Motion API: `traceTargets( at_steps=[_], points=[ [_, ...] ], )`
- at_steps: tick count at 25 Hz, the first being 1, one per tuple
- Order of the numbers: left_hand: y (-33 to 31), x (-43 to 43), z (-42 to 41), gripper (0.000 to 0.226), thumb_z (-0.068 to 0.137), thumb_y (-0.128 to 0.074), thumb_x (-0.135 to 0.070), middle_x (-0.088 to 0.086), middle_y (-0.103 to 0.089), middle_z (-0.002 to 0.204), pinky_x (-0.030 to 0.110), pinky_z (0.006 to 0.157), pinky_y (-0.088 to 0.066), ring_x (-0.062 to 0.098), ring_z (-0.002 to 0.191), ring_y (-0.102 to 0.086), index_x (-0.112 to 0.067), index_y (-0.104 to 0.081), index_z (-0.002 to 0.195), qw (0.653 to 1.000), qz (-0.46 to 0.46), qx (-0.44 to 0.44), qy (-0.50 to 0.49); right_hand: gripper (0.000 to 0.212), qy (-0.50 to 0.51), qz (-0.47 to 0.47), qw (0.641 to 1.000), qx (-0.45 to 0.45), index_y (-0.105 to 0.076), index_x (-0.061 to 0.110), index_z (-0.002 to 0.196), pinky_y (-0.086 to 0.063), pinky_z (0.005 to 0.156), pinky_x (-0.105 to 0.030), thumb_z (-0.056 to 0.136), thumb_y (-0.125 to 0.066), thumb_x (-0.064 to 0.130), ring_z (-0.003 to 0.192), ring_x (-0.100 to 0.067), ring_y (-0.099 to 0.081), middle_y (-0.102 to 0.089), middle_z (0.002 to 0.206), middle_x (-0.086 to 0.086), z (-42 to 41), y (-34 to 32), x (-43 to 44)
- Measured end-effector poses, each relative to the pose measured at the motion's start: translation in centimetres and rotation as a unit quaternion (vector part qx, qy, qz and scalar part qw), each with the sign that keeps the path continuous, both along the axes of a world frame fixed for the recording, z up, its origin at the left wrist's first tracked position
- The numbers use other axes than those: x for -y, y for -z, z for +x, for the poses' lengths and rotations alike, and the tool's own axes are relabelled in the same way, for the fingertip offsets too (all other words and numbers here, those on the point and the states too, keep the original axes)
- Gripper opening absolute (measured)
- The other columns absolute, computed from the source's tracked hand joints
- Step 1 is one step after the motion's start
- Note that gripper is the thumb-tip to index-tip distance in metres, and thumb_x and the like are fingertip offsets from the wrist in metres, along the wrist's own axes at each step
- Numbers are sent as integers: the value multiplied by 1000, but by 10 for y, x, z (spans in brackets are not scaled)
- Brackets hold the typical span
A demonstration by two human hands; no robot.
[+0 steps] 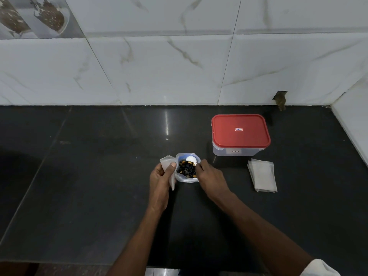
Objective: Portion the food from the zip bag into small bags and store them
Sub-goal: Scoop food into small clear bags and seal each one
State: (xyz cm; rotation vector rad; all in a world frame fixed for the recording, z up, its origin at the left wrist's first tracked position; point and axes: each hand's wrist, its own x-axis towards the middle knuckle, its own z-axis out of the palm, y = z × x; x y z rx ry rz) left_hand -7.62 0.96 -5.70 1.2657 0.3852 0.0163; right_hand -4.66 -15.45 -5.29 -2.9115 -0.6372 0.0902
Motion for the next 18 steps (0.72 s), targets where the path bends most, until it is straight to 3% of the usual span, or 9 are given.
traceTargets(
  at_steps=[3, 5, 9, 12, 14, 18],
  points=[
    [5, -6, 1, 22, 94, -67, -18, 16, -76, 104, 45, 86, -59, 30, 97, -73, -8, -70, 113, 998, 56, -17, -8, 22, 21, 24, 999, -38, -61, 4, 107, -40, 55, -32, 87, -64, 13, 73, -25, -62, -60, 98, -12, 5, 2, -3],
    [16, -11, -5, 20, 92, -70, -25, 6, -77, 100, 49, 87, -60, 23, 95, -74, -17, -71, 110, 989, 137, -49, -11, 24, 39, 12, 997, -61, -55, 5, 118, -44, 66, -33, 98, -47, 16, 87, -26, -61, -56, 111, -12, 14, 1, -1],
    [21, -2, -13, 34, 82, -73, -39, 3, -76, 102, 53, 87, -60, 22, 95, -74, -23, -69, 112, 989, 123, -85, 9, 30, 40, -4, 997, -69, -57, 5, 123, -51, 73, -33, 98, -49, 19, 89, -24, -62, -54, 116, -11, 20, -1, -5],
    [21, 0, -10, 39, 80, -74, -41, 3, -76, 103, 51, 87, -60, 23, 96, -75, -23, -68, 114, 989, 120, -85, 3, 26, 118, 65, 985, -107, -68, 3, 105, -39, 62, -24, 97, -49, 18, 80, -19, -57, -64, 102, -13, 27, -1, -9],
    [22, -2, -9, 33, 85, -74, -34, 1, -77, 102, 47, 85, -61, 20, 94, -75, -22, -68, 115, 986, 142, -83, 3, 25, 131, 83, 982, -105, -70, 2, 96, -34, 59, -26, 95, -50, 18, 73, -18, -53, -64, 92, -12, 30, -5, -8],
    [18, 1, -8, 26, 91, -72, -24, 1, -76, 102, 32, 78, -61, 17, 93, -74, -21, -66, 116, 984, 161, -77, 5, 26, 88, 76, 987, -110, -68, 2, 103, -49, 71, -37, 97, -48, 17, 83, -28, -63, -62, 99, -13, 24, -10, -10]
  ],
)
